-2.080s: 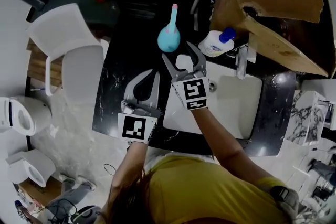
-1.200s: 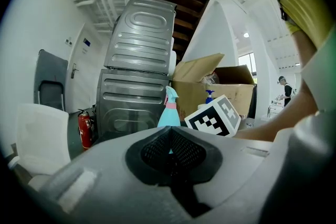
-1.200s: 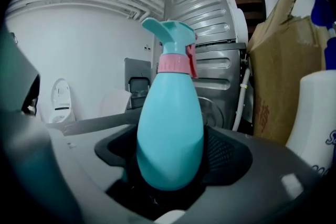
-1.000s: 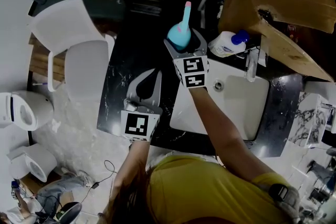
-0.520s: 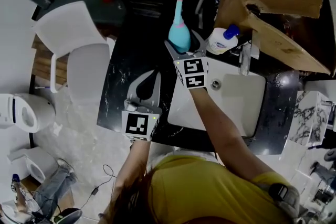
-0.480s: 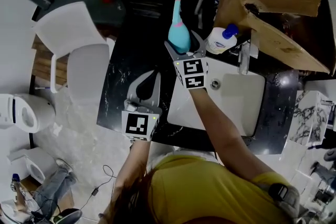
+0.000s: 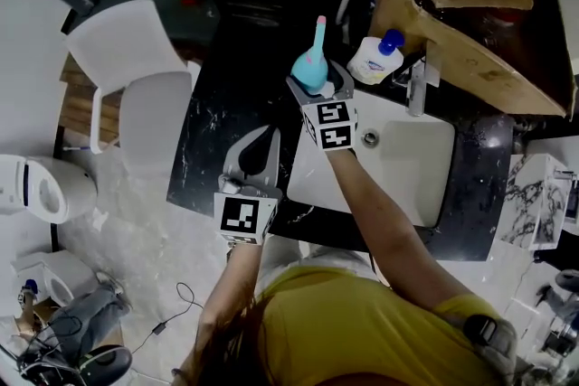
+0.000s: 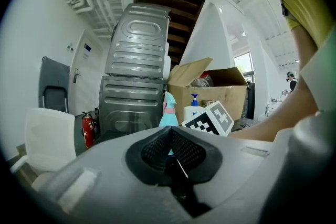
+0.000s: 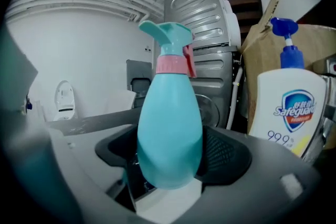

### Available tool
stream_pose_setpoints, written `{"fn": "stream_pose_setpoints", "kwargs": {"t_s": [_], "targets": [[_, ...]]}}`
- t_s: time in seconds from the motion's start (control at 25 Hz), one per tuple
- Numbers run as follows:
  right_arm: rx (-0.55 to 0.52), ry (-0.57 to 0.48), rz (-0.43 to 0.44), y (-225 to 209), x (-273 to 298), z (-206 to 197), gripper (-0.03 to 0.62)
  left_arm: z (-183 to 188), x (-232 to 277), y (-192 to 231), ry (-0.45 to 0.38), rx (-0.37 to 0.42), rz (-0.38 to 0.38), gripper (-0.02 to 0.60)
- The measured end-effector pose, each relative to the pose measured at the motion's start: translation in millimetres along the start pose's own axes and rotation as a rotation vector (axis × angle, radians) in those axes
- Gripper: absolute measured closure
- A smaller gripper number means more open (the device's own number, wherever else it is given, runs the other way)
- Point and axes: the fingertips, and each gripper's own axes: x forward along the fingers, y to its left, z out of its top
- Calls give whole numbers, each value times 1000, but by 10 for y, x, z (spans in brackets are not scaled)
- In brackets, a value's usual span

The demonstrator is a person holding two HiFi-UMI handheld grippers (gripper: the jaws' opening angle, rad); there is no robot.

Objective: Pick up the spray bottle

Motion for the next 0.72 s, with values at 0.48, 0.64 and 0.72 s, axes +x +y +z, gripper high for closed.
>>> {"fn": "stream_pose_setpoints", "kwargs": {"t_s": [0.48, 0.64, 0.72], "targets": [[30, 65, 11, -27, 221, -144, 191, -12, -130, 131, 8, 1, 36, 578], [34, 31, 7, -29, 142, -111, 194, -2, -145, 96, 6, 0, 34, 578], [36, 25, 7, -27, 68, -76, 194, 27, -138, 65, 4, -2, 29, 578]]}}
